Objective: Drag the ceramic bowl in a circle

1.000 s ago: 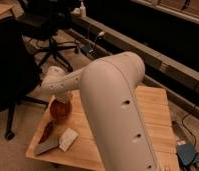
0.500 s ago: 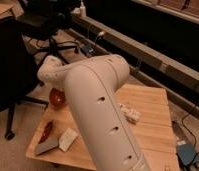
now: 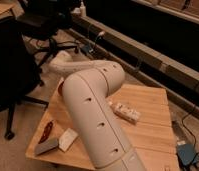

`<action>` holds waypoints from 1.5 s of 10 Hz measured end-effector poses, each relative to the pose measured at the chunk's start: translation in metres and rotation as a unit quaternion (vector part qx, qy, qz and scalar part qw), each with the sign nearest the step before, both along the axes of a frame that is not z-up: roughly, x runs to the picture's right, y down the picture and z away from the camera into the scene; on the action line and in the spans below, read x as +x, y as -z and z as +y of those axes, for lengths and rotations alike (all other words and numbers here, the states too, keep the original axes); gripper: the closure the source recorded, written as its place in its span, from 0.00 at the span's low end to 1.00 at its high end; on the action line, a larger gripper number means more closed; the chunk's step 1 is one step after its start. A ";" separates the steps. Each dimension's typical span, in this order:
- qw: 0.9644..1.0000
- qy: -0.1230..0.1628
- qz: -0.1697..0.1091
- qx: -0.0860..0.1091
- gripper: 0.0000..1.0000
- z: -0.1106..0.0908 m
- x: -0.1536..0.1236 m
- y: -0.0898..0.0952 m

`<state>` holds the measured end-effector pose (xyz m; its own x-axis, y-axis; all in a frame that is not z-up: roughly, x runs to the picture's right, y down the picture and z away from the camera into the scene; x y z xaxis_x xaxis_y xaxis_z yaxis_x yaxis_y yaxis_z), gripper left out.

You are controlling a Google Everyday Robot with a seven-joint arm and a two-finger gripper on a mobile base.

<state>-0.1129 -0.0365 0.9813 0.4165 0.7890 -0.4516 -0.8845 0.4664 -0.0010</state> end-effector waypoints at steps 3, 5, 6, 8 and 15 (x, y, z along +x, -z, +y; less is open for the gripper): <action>0.996 -0.039 0.074 -0.004 1.00 -0.008 0.082 -0.005; 0.993 -0.042 0.106 -0.007 1.00 -0.003 0.127 0.003; 0.993 -0.035 0.108 -0.008 1.00 0.003 0.134 0.007; 0.995 0.009 0.098 -0.016 1.00 0.034 0.136 0.024; 0.986 0.152 0.030 -0.059 1.00 0.156 0.095 0.114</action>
<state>-0.0176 0.1196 0.8671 0.5951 0.5722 -0.5643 -0.7043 0.7095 -0.0234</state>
